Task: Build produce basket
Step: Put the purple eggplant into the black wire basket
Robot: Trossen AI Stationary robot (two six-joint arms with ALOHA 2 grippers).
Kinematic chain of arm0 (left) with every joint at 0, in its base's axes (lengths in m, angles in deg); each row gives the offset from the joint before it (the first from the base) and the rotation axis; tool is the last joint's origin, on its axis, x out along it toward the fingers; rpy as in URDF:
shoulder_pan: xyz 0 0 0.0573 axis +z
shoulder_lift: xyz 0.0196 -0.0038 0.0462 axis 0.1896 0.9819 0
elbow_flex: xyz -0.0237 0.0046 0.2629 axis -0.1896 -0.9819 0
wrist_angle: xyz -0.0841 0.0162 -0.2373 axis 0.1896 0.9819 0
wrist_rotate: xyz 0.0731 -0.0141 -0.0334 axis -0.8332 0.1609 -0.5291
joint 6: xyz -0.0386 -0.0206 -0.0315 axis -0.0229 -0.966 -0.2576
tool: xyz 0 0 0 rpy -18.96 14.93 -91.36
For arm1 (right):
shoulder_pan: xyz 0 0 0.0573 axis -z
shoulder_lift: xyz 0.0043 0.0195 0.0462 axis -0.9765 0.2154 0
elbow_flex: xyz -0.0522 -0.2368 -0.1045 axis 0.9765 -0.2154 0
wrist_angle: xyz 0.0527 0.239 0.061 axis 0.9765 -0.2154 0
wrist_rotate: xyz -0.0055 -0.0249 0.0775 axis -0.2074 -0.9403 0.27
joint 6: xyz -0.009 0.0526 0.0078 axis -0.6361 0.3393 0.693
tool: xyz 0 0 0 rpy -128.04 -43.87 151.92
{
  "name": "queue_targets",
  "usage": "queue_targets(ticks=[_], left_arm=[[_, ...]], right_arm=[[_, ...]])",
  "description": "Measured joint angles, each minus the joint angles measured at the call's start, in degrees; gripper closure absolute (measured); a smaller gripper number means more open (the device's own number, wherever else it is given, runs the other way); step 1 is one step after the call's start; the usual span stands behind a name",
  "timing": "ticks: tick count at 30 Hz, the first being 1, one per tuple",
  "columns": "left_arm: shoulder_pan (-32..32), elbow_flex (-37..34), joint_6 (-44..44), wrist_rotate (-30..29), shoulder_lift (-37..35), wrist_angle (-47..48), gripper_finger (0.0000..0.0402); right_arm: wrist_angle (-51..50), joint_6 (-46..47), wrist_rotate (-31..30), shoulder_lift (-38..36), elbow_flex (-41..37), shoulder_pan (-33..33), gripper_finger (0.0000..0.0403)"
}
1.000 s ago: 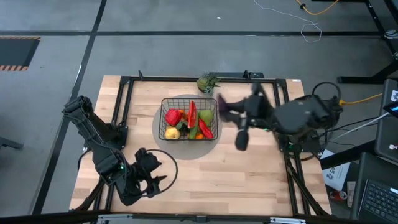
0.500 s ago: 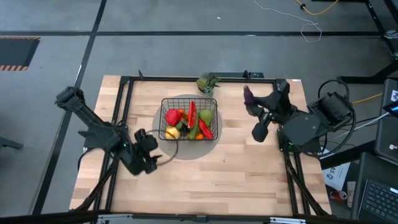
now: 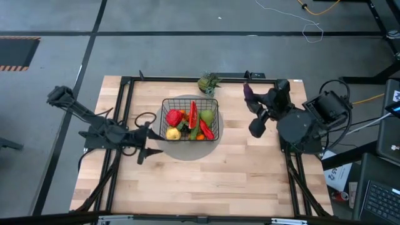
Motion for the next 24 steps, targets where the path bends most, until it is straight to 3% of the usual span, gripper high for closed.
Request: queue_targets(ticks=[3,6,8,14,19,24], left_arm=[[0.83,-2.01,4.68,-4.36,-4.48,2.14,0.0131],[0.83,-3.51,1.45,-4.69,-6.79,3.50,0.0131],[0.64,-4.44,-3.98,-2.60,-7.26,3.80,0.0131],[1.55,-7.24,-3.22,7.35,-10.29,3.08,0.0131],[4.58,-17.19,1.90,16.56,-17.30,-14.45,0.0131],[7.65,-17.62,3.71,16.84,-21.52,-12.77,0.0131]], right_arm=[[0.30,0.00,0.17,0.03,0.00,1.16,0.0347],[1.27,-0.31,0.31,0.79,0.00,2.60,0.0347],[2.42,-1.89,1.94,1.52,0.00,3.88,0.0347],[4.06,-6.10,5.76,3.53,0.00,7.23,0.0346],[7.32,-8.98,6.17,3.98,0.00,9.65,0.0346],[12.91,-13.86,10.62,4.28,0.00,11.61,0.0346]])
